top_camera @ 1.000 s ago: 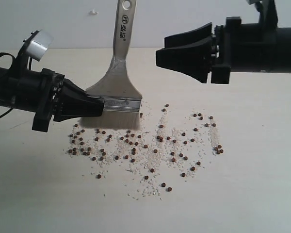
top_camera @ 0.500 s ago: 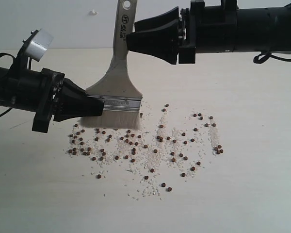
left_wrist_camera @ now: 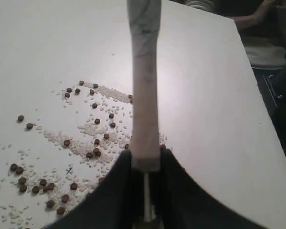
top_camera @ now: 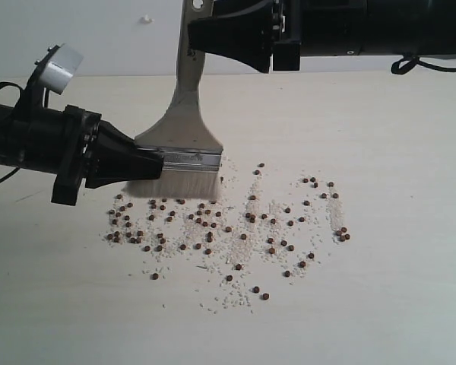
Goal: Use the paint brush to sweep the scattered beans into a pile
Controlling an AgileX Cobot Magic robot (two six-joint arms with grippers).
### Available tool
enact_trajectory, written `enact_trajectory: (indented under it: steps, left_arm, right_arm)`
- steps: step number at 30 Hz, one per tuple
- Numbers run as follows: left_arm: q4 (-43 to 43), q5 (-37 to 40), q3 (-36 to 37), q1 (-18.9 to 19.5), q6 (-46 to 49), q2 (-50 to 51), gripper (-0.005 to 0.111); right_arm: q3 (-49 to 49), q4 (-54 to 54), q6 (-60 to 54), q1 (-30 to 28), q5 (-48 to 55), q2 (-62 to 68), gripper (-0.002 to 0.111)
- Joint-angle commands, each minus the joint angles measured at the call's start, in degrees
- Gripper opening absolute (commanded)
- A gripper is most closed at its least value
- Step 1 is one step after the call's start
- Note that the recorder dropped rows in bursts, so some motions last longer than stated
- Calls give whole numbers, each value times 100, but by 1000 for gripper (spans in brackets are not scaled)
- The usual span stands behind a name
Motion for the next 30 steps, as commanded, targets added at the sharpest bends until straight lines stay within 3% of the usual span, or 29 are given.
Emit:
enact_trajectory:
  steps: [1,25,30]
  left_arm:
    - [-269,88,9,25,30,-14,0]
    - [-260,88,9,25,30,-14,0]
    - [-279,88,9,25,30,-14,0]
  right_arm:
    - [-88,60,74,23,63,4,57]
    - [-484,60,1407,23,63,320,57]
    - [-484,60,780,332,63,398,57]
